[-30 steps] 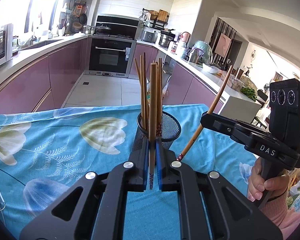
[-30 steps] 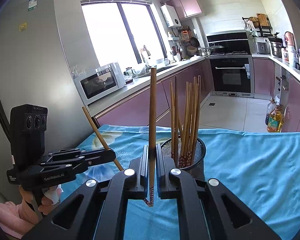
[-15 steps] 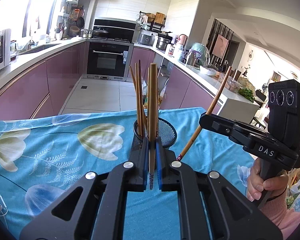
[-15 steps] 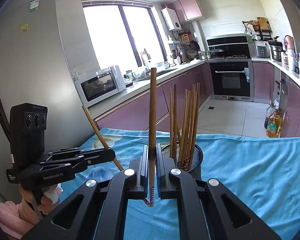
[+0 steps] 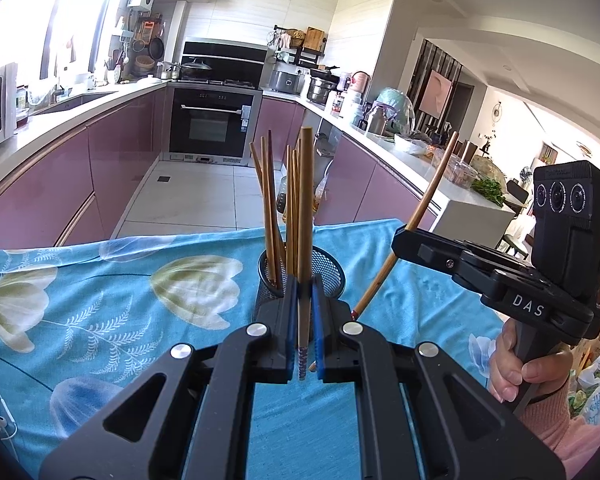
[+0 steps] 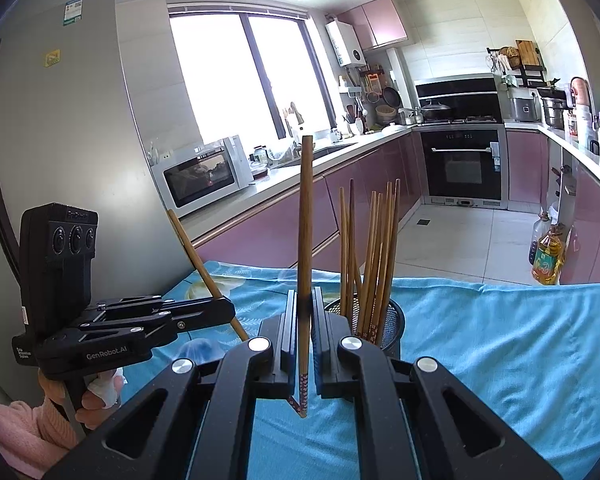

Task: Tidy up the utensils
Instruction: 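Lower the chopstick into the mesh cup with the right tool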

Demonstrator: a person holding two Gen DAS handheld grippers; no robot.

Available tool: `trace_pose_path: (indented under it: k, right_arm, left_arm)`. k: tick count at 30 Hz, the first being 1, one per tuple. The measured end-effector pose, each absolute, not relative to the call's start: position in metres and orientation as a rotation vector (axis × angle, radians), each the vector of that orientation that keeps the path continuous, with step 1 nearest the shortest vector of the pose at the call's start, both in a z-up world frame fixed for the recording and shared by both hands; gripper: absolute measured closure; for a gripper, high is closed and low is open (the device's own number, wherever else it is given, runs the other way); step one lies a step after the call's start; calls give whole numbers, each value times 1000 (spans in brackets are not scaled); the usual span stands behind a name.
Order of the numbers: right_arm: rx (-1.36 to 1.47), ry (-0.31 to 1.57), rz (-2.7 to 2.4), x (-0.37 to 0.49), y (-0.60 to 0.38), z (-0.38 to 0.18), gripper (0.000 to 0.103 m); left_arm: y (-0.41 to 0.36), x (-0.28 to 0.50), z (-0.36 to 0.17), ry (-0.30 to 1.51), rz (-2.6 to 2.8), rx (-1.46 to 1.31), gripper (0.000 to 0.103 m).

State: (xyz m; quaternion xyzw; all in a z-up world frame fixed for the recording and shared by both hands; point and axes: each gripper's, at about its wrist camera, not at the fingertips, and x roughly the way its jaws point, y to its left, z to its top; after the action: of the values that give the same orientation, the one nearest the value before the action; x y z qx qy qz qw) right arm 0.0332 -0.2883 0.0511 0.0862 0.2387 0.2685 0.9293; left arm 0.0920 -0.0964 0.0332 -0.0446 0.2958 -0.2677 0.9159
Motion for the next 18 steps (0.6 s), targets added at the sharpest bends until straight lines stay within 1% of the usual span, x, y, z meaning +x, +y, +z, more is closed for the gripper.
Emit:
trace_pose_path:
  k: [18]
  right_arm:
    - [178,460,556,34,-295,60,97]
  left_arm:
    - [-103,92,48,579,-551,-76,95]
